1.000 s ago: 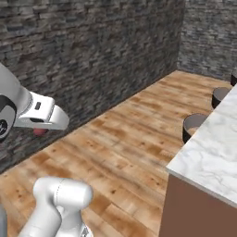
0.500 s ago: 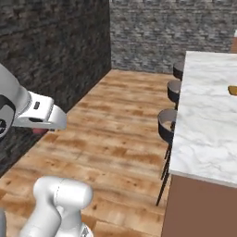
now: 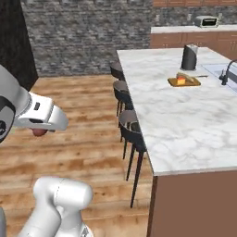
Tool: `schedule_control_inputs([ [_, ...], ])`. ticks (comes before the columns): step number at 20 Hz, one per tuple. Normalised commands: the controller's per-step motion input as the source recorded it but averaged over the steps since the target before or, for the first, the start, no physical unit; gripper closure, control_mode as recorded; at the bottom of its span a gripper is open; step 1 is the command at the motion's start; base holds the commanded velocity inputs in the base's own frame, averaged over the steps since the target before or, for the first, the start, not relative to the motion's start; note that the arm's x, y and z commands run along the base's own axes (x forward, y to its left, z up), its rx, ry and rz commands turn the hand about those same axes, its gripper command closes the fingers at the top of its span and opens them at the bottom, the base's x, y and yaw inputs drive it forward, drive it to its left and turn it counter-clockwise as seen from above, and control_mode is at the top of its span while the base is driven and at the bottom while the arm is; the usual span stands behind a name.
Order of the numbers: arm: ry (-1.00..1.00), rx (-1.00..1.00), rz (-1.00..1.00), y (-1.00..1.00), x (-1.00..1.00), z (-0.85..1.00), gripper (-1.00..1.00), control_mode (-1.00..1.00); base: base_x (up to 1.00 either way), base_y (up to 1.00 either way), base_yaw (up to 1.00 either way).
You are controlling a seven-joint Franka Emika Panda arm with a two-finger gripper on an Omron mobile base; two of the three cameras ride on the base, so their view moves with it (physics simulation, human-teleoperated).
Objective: Retrieve the sausage and cheese from the fridge and place them on the cutting board on the counter.
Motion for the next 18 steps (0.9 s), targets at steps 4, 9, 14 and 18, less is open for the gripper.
schedule_control_inputs([
  [4, 0.00, 0.00, 0.00, 0.00, 0.00, 0.00, 1.00, 1.00, 1.00, 0.74, -0.48],
  [9, 0.00, 0.00, 0.00, 0.00, 0.00, 0.00, 1.00, 1.00, 0.97, 0.67, -0.54],
  [14, 0.00, 0.00, 0.00, 0.00, 0.00, 0.00, 1.00, 1.00, 0.73, 0.72, -0.60],
  [18, 0.00, 0.00, 0.00, 0.00, 0.00, 0.00, 1.00, 1.00, 0.33, 0.80, -0.57],
])
